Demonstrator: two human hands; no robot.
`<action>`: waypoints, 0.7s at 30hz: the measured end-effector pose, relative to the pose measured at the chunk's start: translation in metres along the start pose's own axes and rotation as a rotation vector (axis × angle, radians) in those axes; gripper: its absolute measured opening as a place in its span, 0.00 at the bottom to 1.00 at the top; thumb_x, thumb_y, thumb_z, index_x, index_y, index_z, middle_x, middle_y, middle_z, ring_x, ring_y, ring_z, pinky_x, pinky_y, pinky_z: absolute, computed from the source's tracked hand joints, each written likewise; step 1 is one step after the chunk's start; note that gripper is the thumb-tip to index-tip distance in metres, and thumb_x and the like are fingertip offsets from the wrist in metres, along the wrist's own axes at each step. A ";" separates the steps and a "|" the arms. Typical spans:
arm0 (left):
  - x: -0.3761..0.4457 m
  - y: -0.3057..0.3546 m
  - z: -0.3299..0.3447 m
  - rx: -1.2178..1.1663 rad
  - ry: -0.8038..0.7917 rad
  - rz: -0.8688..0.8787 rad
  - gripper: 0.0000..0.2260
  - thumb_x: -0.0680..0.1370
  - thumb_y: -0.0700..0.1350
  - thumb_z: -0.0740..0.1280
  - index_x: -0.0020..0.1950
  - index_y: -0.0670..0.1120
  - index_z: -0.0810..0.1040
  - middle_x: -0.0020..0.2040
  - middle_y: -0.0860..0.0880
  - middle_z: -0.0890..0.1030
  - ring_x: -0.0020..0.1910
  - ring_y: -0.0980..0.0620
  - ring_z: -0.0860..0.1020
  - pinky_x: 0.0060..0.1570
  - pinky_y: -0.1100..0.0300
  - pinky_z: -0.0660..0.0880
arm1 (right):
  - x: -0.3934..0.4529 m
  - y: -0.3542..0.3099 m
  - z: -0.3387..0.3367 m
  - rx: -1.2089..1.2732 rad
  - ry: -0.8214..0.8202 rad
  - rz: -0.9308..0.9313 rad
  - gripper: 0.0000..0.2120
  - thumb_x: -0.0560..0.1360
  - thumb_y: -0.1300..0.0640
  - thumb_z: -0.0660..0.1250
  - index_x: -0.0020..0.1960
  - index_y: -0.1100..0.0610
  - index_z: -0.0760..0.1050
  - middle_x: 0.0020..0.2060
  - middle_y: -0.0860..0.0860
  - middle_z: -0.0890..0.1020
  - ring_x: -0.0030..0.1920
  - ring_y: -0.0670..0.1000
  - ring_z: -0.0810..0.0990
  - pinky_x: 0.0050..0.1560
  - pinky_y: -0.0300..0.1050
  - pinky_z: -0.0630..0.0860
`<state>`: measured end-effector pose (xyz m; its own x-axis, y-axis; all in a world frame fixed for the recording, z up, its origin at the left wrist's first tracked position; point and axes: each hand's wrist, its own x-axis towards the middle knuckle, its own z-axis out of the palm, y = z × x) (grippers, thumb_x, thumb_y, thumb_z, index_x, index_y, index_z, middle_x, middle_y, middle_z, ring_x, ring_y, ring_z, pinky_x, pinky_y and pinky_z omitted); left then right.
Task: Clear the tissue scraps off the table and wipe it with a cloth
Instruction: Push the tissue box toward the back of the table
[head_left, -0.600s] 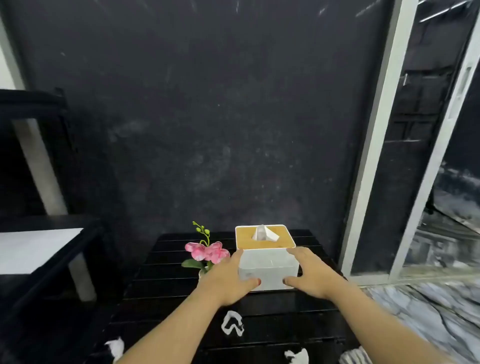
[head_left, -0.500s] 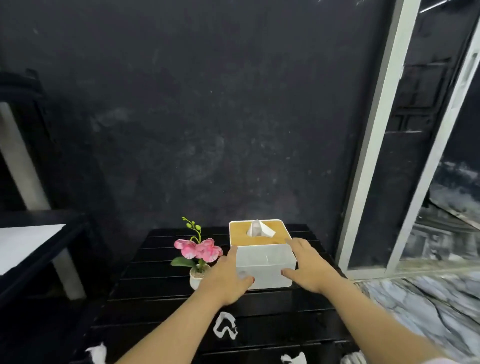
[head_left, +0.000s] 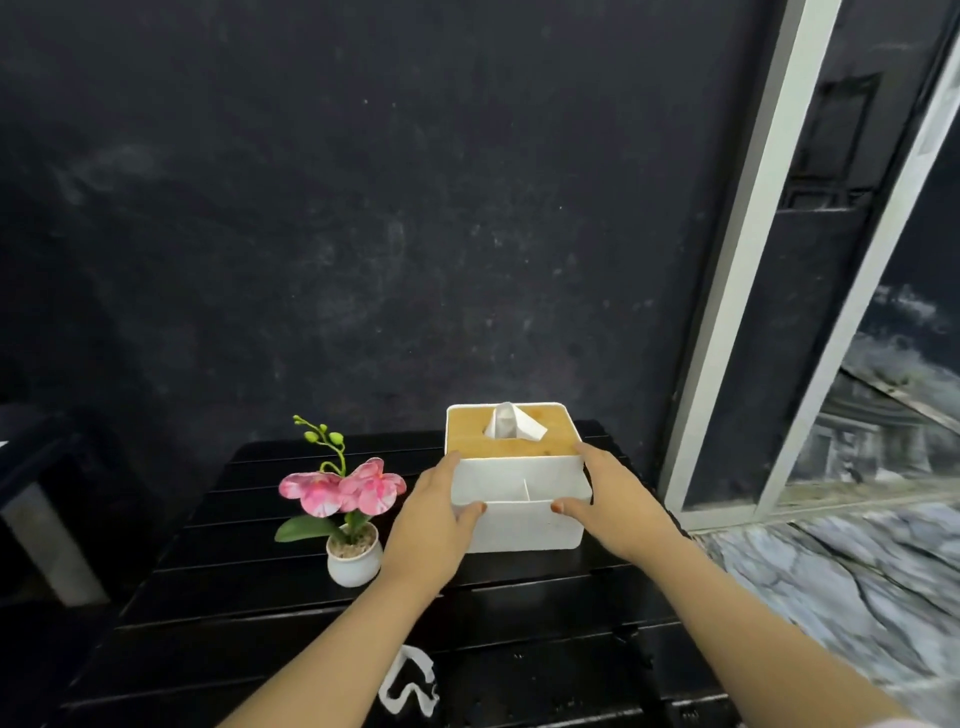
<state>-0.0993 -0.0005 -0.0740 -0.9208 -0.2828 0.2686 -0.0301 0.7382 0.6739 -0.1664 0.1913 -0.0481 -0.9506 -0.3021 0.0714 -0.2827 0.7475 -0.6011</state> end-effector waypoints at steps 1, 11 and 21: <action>0.005 0.001 0.002 -0.005 -0.005 0.000 0.28 0.76 0.49 0.65 0.74 0.52 0.58 0.70 0.49 0.68 0.66 0.50 0.70 0.61 0.59 0.67 | 0.003 0.002 0.000 0.003 0.007 0.006 0.30 0.71 0.50 0.70 0.69 0.47 0.60 0.66 0.48 0.71 0.62 0.52 0.73 0.61 0.54 0.73; 0.052 0.004 0.022 -0.084 -0.040 -0.038 0.27 0.76 0.46 0.66 0.73 0.52 0.60 0.69 0.48 0.70 0.65 0.47 0.70 0.62 0.52 0.70 | 0.041 0.015 -0.001 -0.010 0.060 0.036 0.29 0.71 0.49 0.69 0.68 0.48 0.60 0.64 0.50 0.73 0.60 0.54 0.74 0.58 0.55 0.75; 0.101 -0.004 0.035 -0.136 -0.103 -0.070 0.27 0.76 0.46 0.66 0.72 0.54 0.61 0.68 0.47 0.71 0.61 0.45 0.74 0.59 0.51 0.73 | 0.075 0.023 0.006 -0.005 0.123 0.056 0.28 0.72 0.49 0.68 0.68 0.49 0.60 0.62 0.51 0.74 0.58 0.55 0.76 0.55 0.55 0.76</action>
<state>-0.2063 -0.0106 -0.0741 -0.9533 -0.2615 0.1510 -0.0489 0.6272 0.7774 -0.2432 0.1827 -0.0614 -0.9733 -0.1855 0.1353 -0.2294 0.7644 -0.6026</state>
